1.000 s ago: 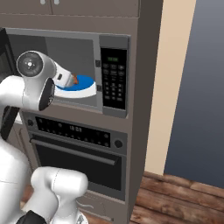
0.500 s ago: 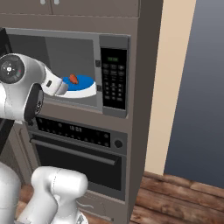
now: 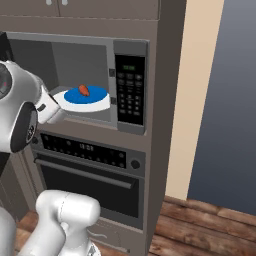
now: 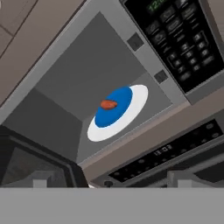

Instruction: Pick the sweet potato from the counter and place it in the microwave. Then turn on the microwave.

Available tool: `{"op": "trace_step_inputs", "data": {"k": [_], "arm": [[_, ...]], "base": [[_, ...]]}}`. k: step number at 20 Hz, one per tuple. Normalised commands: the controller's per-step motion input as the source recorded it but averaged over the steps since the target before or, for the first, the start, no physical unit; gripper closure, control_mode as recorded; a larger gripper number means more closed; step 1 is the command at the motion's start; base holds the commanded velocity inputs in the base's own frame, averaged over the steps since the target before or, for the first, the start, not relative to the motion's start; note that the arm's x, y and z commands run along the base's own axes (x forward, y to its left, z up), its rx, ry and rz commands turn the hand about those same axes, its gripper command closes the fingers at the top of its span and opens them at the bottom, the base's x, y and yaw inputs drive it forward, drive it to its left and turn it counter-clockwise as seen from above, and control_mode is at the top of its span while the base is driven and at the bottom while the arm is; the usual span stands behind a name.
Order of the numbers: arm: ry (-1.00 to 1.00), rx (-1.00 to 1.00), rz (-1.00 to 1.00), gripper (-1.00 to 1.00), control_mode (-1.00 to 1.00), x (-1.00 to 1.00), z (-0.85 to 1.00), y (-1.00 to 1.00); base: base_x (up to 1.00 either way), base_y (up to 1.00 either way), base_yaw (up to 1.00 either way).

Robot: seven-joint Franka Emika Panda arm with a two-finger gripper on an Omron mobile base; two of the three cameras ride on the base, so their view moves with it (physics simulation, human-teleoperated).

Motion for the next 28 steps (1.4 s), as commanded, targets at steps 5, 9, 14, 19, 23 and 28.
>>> {"op": "trace_step_inputs", "data": {"k": [5, 9, 14, 19, 23, 28], "arm": [[0.0, 0.23, 0.0, -1.0, -1.0, -0.67, 0.06, -0.09], [0.02, 0.23, 0.0, -1.0, -1.0, -0.65, 0.06, -0.02], [0.07, 0.2, 0.0, -1.0, -1.0, -0.61, 0.07, -0.02], [0.04, 0.1, 0.0, -1.0, -1.0, -0.59, 0.01, 0.0], [0.0, 0.05, 0.01, -1.0, -1.0, -0.56, 0.0, 0.03], [0.0, 0.03, 0.02, -1.0, -1.0, -0.56, 0.0, 0.01]], "base": [[0.0, 0.0, 0.0], [0.0, 0.0, 0.0], [0.0, 0.0, 0.0], [0.0, 0.0, 0.0], [0.0, 0.0, 0.0], [0.0, 0.0, 0.0]]}}
